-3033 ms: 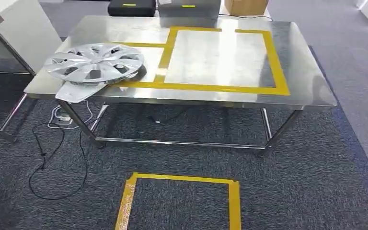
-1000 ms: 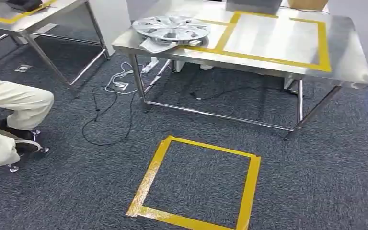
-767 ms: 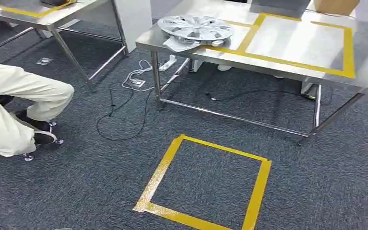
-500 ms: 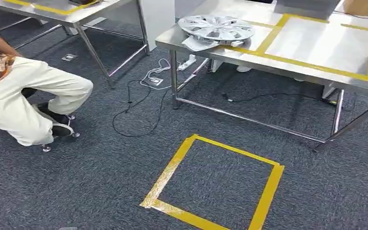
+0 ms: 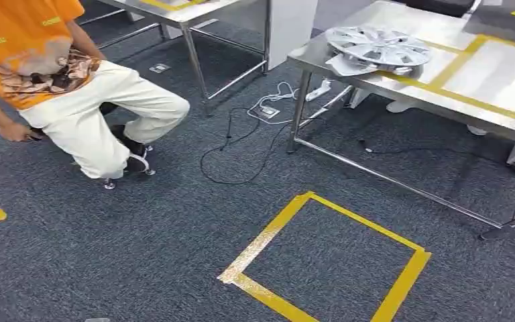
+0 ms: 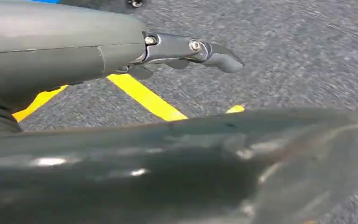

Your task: Take the parts from the cabinet and place them on the table.

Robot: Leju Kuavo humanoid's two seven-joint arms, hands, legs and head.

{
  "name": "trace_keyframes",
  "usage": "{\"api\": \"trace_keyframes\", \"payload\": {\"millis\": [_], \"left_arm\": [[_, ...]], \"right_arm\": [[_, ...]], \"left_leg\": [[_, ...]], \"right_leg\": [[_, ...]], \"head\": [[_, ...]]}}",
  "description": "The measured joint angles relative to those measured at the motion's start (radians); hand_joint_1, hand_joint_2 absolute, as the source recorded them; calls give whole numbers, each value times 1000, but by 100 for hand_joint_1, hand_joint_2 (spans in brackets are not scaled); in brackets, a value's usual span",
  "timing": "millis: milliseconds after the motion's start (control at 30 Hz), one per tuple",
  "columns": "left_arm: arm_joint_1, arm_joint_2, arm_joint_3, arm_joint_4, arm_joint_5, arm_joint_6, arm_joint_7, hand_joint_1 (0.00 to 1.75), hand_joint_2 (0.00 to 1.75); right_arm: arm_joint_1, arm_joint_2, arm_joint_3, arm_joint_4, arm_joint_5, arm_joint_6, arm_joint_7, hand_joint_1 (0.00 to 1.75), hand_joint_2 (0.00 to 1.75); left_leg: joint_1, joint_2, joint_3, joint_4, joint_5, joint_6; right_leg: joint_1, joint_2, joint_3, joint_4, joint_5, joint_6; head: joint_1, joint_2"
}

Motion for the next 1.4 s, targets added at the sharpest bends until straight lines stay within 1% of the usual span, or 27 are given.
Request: {"api": "trace_keyframes", "payload": {"millis": [67, 167, 200, 267, 300, 333, 367, 433, 500, 567, 600, 667, 700, 733, 800, 833, 867, 1000, 1067, 1100, 1167, 1200, 1233, 1300, 1333, 1367, 1400], "left_arm": [[-3, 3, 0, 0, 1, -2, 0, 0, 0], [-5, 3, 0, 0, 11, -6, 0, 0, 0], [-3, 4, 0, 0, 14, -8, 0, 0, 0], [-3, 6, 1, 0, 22, -18, 0, 0, 0], [-3, 6, 1, 0, 21, -25, 0, 0, 0], [-3, 6, 1, 0, 21, -31, 2, 0, 0], [-5, 7, 1, 1, 21, -34, 2, 0, 0], [-1, 7, 1, 2, 21, -37, 3, 0, 0], [7, 11, 1, 3, 21, -37, 11, 0, 0], [7, 11, 1, 3, 21, -37, 23, 0, 0], [4, 12, 1, 3, 21, -37, 26, 0, 0], [3, 14, 1, 3, 19, -39, 29, 0, 0], [5, 14, 1, 3, 19, -41, 30, 0, 0], [8, 16, 1, 3, 18, -42, 31, 0, 0], [8, 18, 1, 3, 18, -42, 30, 0, 0], [6, 19, 1, 3, 15, -42, 29, 0, 0], [2, 18, 1, 3, 13, -42, 28, 0, 0], [9, 21, 3, 3, 18, -42, 26, 0, 0], [9, 23, 5, 3, 24, -42, 26, 0, 0], [7, 23, 6, 3, 29, -43, 26, 0, 0], [7, 23, 14, 3, 37, -45, 30, 0, 0], [9, 25, 18, 3, 42, -45, 33, 0, 0], [10, 25, 22, 3, 44, -45, 35, 0, 0], [11, 25, 30, 3, 44, -46, 38, 0, 0], [12, 24, 32, 3, 43, -47, 39, 0, 0], [11, 23, 33, 3, 43, -47, 40, 0, 0], [10, 23, 35, 3, 42, -48, 40, 0, 0]], "right_arm": [[-4, -1, 1, 1, 4, 14, 0, 0, 0], [-9, -2, 1, 1, 7, 16, -2, 0, 0], [-10, -2, 1, 1, 10, 16, -2, 0, 0], [-11, -2, 3, 1, 16, 14, -2, 0, 0], [-12, -2, 7, 1, 18, 13, -2, 0, 0], [-12, -2, 10, 1, 21, 11, -2, 0, 0], [-10, -2, 10, 3, 23, 11, -2, 0, 0], [-14, -2, 11, 3, 26, 10, -2, 0, 0], [-15, -1, 17, 3, 34, 7, -2, 0, 0], [-15, -1, 24, 3, 44, 1, -2, 0, 0], [-12, -1, 27, 4, 50, -3, 4, 0, 0], [-13, 2, 32, 4, 58, -11, 21, 0, 0], [-15, 3, 35, 3, 62, -13, 25, 0, 0], [-18, 4, 38, 3, 66, -15, 29, 0, 0], [-21, 5, 43, 3, 71, -18, 32, 0, 0], [-21, 6, 45, 3, 71, -19, 32, 0, 0], [-21, 5, 48, 3, 72, -19, 33, 0, 0], [-25, 5, 55, -2, 86, -16, 34, 0, 0], [-33, 8, 63, -2, 99, -10, 34, 0, 0], [-34, 10, 69, -2, 108, -13, 32, 0, 0], [-37, 10, 82, -2, 127, -34, 21, 0, 0], [-42, 10, 88, -2, 132, -44, 17, 0, 0], [-43, 11, 93, -2, 137, -56, 13, 0, 0], [-43, 12, 102, -2, 145, -70, 4, 0, 0], [-42, 13, 106, -2, 151, -74, 4, 0, 0], [-40, 13, 110, 1, 154, -74, 2, 0, 0], [-39, 14, 112, 3, 156, -74, 0, 0, 0]], "left_leg": [[-1, -15, -9, -1, 5, 10], [-8, -50, -18, 0, 10, 18], [-10, -64, -17, 0, 11, 18], [-11, -96, -17, 4, 12, 16], [-11, -112, -16, 6, 13, 15], [-9, -123, -20, 7, 14, 12], [-14, -139, -28, 16, 16, 6], [-8, -160, -43, 12, 27, -11], [-8, -177, -48, 12, 31, -22], [-13, -74, -82, 92, -26, -27], [-12, -50, -117, 171, -67, -33], [-10, -37, -174, 305, -120, -39], [-9, -35, -175, 315, -115, -40], [-9, -33, -153, 282, -87, -40], [-10, -11, -57, 112, -7, -35], [-13, 34, -10, 23, 3, -33], [-22, 45, -4, 10, -7, -23], [-22, 7, -11, 3, -2, 2], [-15, -9, -10, -1, 7, 15], [-15, -19, -13, -1, 9, 19], [-17, -45, -16, -1, 9, 20], [-17, -58, -14, 0, 9, 20], [-17, -73, -13, 0, 9, 20], [-17, -108, -11, 2, 9, 20], [-16, -124, -11, 5, 9, 18], [-20, -136, -16, 10, 9, 12], [-18, -151, -25, 14, 11, 6]], "right_leg": [[-1, 83, -45, 105, -72, 2], [2, 109, -153, 332, -154, -3], [3, 110, -153, 332, -135, -6], [3, 120, -93, 197, -41, -15], [2, 144, -53, 106, 6, -19], [-2, 204, -27, 47, 14, -23], [-6, 215, -21, 24, 10, -23], [-2, 196, -12, 19, 0, -22], [-10, 166, -9, 7, 12, -33], [-7, 135, -5, 4, 16, -43], [-4, 114, -5, 4, 15, -44], [-1, 78, -8, 5, 13, -47], [1, 63, -8, 5, 12, -48], [2, 50, -10, 5, 11, -47], [2, 25, -8, 5, 6, -46], [6, 13, 0, 5, 2, -41], [15, 7, -5, 8, -4, -33], [15, -20, 18, 1, -6, -16], [9, 77, -16, 62, -58, -7], [7, 101, -53, 141, -98, -5], [9, 114, -137, 315, -160, -4], [9, 114, -154, 343, -153, -4], [9, 114, -147, 322, -124, -5], [6, 128, -85, 168, -23, -10], [1, 172, -50, 74, 25, -12], [0, 217, -41, 50, 17, -15], [-4, 210, -29, 23, 9, -17]], "head": [[10, 0], [11, 0], [10, 0], [10, 0], [11, 0], [10, 0], [9, 0], [10, 0], [9, 0], [0, 0], [-2, 0], [-2, 0], [-1, 0], [-2, 0], [-1, 0], [-1, 0], [-5, 0], [-1, 0], [7, 0], [7, 0], [9, 0], [9, 0], [8, 0], [8, 0], [10, 0], [10, 0], [9, 0]]}}
